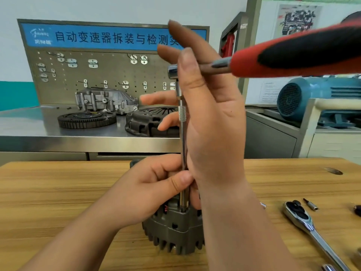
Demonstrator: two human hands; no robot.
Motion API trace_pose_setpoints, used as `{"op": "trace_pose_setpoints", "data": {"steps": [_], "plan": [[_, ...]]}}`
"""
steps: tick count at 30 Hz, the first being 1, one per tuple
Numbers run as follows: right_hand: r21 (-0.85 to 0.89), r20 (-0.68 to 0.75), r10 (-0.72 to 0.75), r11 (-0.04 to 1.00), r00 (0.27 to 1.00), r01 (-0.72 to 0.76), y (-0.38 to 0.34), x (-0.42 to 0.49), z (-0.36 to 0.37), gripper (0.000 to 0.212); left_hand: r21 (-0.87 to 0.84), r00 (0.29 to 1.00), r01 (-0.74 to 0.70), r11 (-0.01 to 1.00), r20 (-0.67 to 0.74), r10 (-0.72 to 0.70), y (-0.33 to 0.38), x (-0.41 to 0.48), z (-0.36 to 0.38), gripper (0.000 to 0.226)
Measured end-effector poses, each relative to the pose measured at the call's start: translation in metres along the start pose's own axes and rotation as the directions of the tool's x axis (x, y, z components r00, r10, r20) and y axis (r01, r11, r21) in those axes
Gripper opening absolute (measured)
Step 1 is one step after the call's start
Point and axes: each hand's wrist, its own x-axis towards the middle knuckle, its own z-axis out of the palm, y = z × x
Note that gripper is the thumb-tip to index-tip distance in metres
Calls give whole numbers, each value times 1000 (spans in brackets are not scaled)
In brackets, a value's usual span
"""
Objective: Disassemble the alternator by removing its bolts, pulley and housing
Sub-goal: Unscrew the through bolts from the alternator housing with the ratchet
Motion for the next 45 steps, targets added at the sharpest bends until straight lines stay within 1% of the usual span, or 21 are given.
{"op": "trace_pose_setpoints", "data": {"steps": [4,8,10,12,15,16,18,20,22,25,28,30,32,34,36,38,40,41,43,45], "plan": [[110,3,121,986,993,-121,2,0,-2,36,-23,999,-9,1000,35,10,1,0,-1,50],[191,8,271,945,963,-267,2,2,-8,47,-23,999,-16,1000,51,17,2,1,-1,53],[213,22,298,931,954,-296,2,3,-8,49,-24,999,-19,1000,49,20,1,0,-1,53],[191,26,276,942,961,-276,2,2,-7,47,-24,999,-14,1000,34,15,0,0,-1,55],[52,-8,150,987,989,-150,0,0,-4,39,5,1000,-14,1000,5,14,-2,0,-3,56],[-9,-19,92,996,996,-92,0,0,-3,35,23,1000,-13,1000,5,13,-2,0,-3,52],[-99,-27,-30,995,999,27,-1,0,-2,28,46,1000,-5,999,-5,6,-2,0,-2,38],[-129,-20,-93,988,995,90,-1,0,-1,23,47,1000,-14,999,-4,14,-2,1,-1,33],[-99,-12,-55,994,998,53,-1,-1,0,21,29,999,-32,999,7,32,0,1,0,40],[49,13,89,995,996,-90,-1,0,-1,32,-25,1000,-16,1000,26,17,1,1,0,49],[208,53,246,945,968,-251,0,2,-5,42,-36,997,-29,999,64,32,2,1,1,43],[252,69,302,917,951,-310,2,2,-7,45,-45,997,-30,999,70,33,1,1,0,45],[202,33,254,946,967,-255,1,1,-6,40,-19,998,-34,999,54,35,0,2,-1,51],[74,-3,128,989,992,-127,0,1,-4,35,27,998,-43,999,38,42,-2,2,-1,52],[-30,-20,-8,1000,1000,8,0,1,-2,30,58,999,-48,997,27,46,-2,3,0,47],[-38,-10,-63,997,998,63,0,0,0,24,66,999,-47,997,25,45,-2,2,0,42],[-5,6,-9,1000,1000,9,-1,0,2,24,37,999,-36,999,26,35,-2,2,0,41],[19,16,32,999,999,-32,-2,0,2,28,19,999,-28,999,22,28,-2,2,0,43],[101,50,96,990,994,-101,-1,0,-1,37,-11,1000,-16,1000,23,17,-2,2,-1,48],[209,64,181,959,981,-190,0,2,-5,42,-19,999,-21,1000,33,21,-2,2,0,45]]}}
